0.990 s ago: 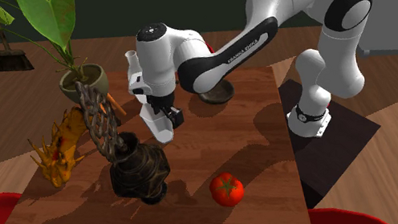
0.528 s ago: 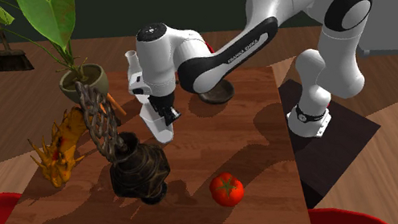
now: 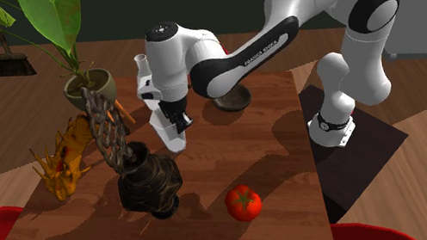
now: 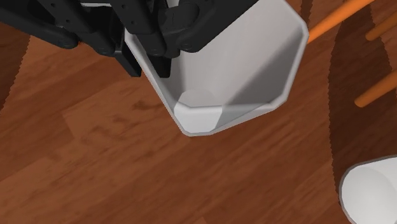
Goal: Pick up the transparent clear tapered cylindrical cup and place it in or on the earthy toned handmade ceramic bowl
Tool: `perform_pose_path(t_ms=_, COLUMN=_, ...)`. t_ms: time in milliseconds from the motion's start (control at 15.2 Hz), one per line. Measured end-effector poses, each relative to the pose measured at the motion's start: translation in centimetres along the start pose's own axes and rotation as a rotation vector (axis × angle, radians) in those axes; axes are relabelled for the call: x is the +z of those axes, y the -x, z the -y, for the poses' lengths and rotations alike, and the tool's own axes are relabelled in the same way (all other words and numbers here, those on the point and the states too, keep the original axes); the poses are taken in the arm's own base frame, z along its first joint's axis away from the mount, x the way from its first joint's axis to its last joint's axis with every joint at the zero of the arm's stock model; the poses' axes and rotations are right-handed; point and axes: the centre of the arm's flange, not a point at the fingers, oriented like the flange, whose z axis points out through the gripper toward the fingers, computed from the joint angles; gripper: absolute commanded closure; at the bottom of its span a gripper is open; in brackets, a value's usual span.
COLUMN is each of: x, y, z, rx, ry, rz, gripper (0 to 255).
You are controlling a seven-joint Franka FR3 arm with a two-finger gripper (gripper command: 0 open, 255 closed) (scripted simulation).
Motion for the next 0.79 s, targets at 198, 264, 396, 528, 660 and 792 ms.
perform_pose_path(t_ms=198, x=-1.4, y=0.0, z=-0.1, rx=0.0, ry=0.0, rz=0.0, gripper=255)
perform_pose_path(t_ms=264, x=-1.9, y=0.0, z=-0.3, rx=0.0, ry=0.0, rz=0.0, gripper=255)
perform_pose_path(t_ms=396, x=-2.9, y=-0.2, z=-0.2, rx=0.0, ry=0.0, rz=0.0, gripper=255)
perform_pose_path(t_ms=528, x=-4.0, y=-0.3, z=-0.3, rx=0.0, ry=0.0, rz=0.0, gripper=255)
perform_pose_path(t_ms=660, x=-5.0, y=-0.3, z=-0.5, rx=0.0, ry=0.0, rz=0.0, gripper=255)
perform_pose_path(t_ms=792, x=-6.1, y=-0.4, z=-0.7, rx=0.0, ry=0.0, rz=0.0, gripper=255)
